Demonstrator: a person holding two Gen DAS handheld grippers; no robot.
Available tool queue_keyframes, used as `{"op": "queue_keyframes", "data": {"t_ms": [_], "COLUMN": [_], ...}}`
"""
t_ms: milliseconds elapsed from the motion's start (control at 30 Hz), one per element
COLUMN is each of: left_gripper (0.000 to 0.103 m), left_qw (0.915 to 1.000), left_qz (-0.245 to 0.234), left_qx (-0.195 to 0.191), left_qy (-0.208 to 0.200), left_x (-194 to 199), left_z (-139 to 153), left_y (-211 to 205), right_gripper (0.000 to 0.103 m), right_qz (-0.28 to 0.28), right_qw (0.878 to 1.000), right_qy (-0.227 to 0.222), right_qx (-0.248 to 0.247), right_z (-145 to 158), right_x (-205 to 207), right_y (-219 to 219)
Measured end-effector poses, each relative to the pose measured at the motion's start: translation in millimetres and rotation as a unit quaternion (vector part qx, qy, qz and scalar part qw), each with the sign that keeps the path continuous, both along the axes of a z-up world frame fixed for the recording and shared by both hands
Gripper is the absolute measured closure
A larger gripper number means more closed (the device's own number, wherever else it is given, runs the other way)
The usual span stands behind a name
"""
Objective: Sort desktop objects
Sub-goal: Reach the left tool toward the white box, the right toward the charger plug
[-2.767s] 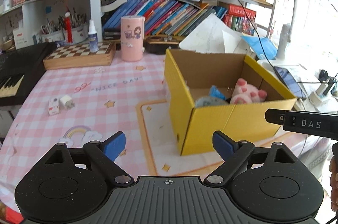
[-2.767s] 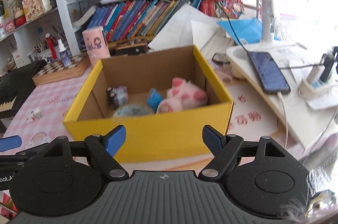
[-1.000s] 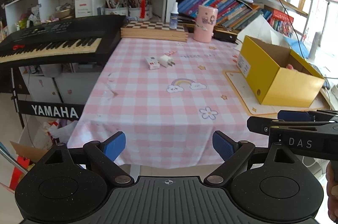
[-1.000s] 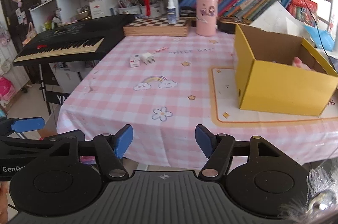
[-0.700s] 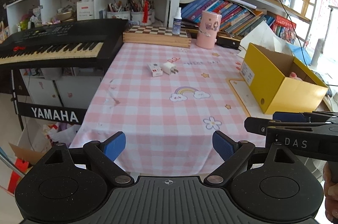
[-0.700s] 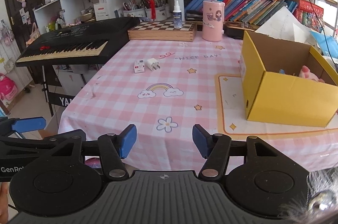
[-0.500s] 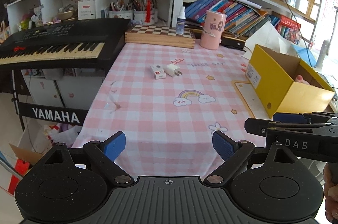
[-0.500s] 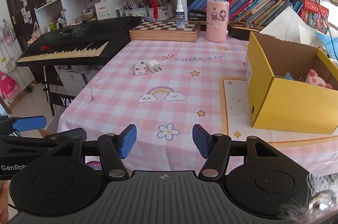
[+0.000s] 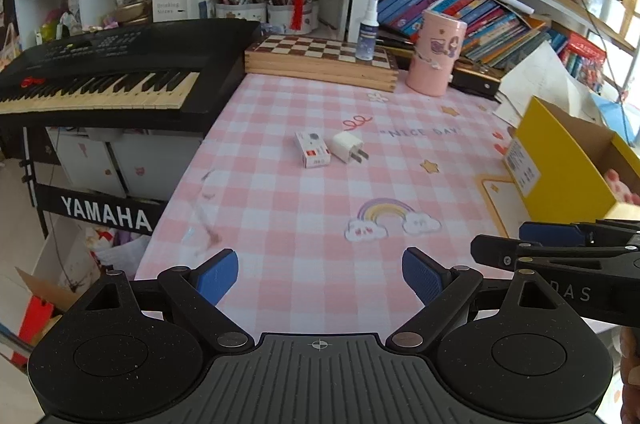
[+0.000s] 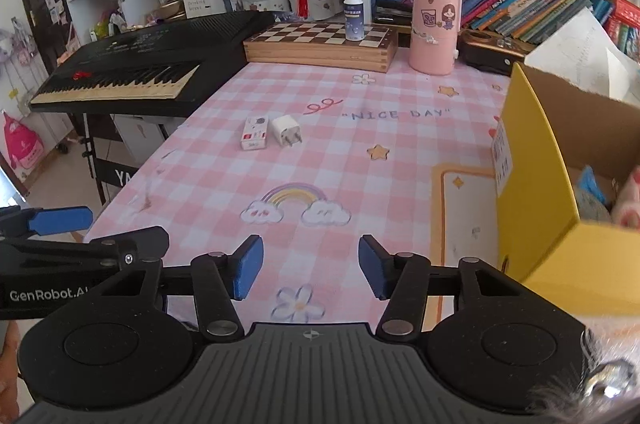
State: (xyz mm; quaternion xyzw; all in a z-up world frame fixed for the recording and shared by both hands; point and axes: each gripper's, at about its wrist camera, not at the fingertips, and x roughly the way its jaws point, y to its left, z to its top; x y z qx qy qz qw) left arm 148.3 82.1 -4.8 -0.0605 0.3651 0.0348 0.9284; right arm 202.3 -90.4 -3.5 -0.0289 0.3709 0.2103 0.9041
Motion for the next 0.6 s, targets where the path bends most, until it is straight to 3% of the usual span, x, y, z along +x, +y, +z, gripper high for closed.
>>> {"op": "queue_keyframes", "data": {"t_ms": [600], "left_gripper": [0.013], "left_qw": [0.9990], "left_qz": [0.030], "left_qx": [0.033], "left_qy": [0.003], "left_x": [85], "left_z": [3], "left_y": [7], "right_gripper": [0.053], "right_qz": [0.038], "right_qw": [0.999], "right_qy": [-0.010], "right_qx": [-0.003], "right_z": [-12], "right_x": [107], "right_y": [31]}}
